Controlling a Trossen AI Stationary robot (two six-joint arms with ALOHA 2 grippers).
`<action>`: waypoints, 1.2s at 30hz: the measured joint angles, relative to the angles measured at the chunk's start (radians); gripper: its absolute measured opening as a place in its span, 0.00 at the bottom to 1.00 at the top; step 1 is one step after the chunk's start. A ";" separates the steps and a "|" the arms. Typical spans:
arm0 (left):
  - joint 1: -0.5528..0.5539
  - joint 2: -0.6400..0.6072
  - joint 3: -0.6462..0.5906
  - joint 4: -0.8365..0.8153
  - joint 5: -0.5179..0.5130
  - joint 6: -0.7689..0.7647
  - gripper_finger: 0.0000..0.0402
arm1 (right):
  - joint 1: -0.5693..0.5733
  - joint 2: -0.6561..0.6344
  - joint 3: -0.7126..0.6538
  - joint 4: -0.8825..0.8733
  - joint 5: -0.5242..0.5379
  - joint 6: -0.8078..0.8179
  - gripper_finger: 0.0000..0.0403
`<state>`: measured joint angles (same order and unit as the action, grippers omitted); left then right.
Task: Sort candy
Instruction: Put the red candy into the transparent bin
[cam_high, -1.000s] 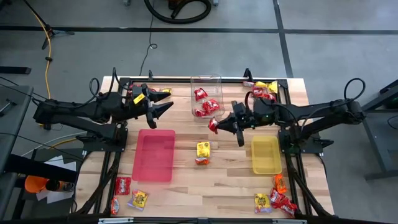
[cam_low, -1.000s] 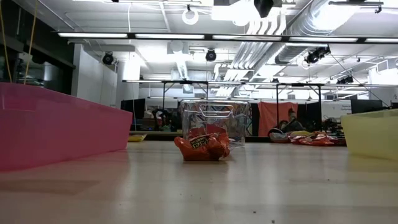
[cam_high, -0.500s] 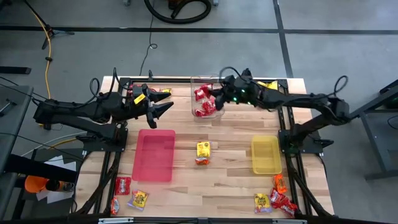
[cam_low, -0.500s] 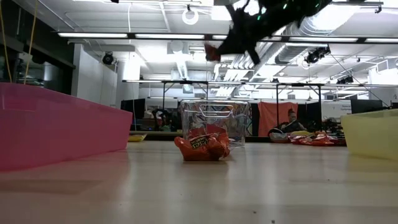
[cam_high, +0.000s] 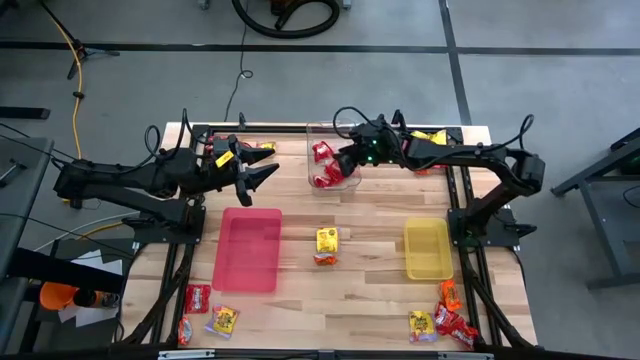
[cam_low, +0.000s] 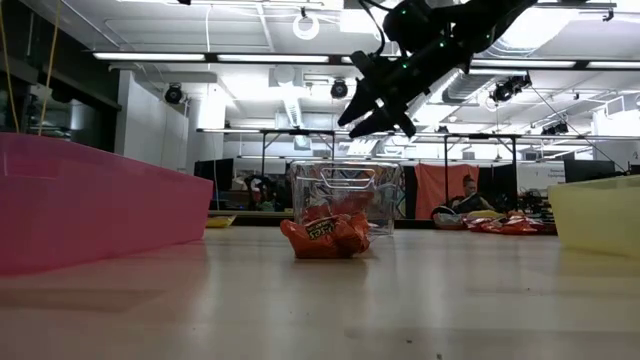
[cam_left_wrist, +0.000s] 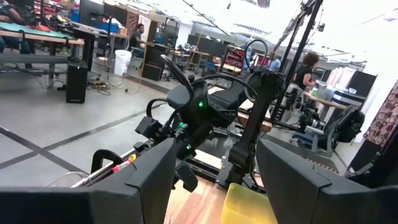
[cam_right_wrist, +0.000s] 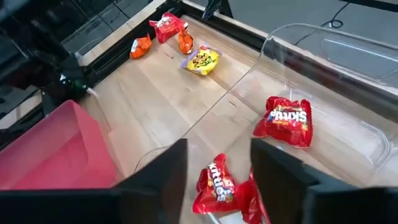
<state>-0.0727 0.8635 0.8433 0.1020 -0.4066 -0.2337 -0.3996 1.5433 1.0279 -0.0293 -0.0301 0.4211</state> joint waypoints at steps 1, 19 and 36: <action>0.000 0.000 0.000 0.000 -0.001 0.000 0.53 | 0.000 0.000 0.000 0.008 0.001 -0.003 0.47; 0.203 0.147 0.210 -0.484 -0.111 -0.233 0.53 | -0.019 -0.348 0.002 0.078 -0.075 -0.065 0.64; 0.824 0.476 0.004 -0.980 -0.157 -0.539 0.53 | -0.019 -0.398 0.002 0.000 -0.030 -0.089 0.64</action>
<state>0.7509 1.3391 0.8477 -0.8780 -0.5638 -0.7728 -0.4191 1.1454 1.0294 -0.0291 -0.0597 0.3321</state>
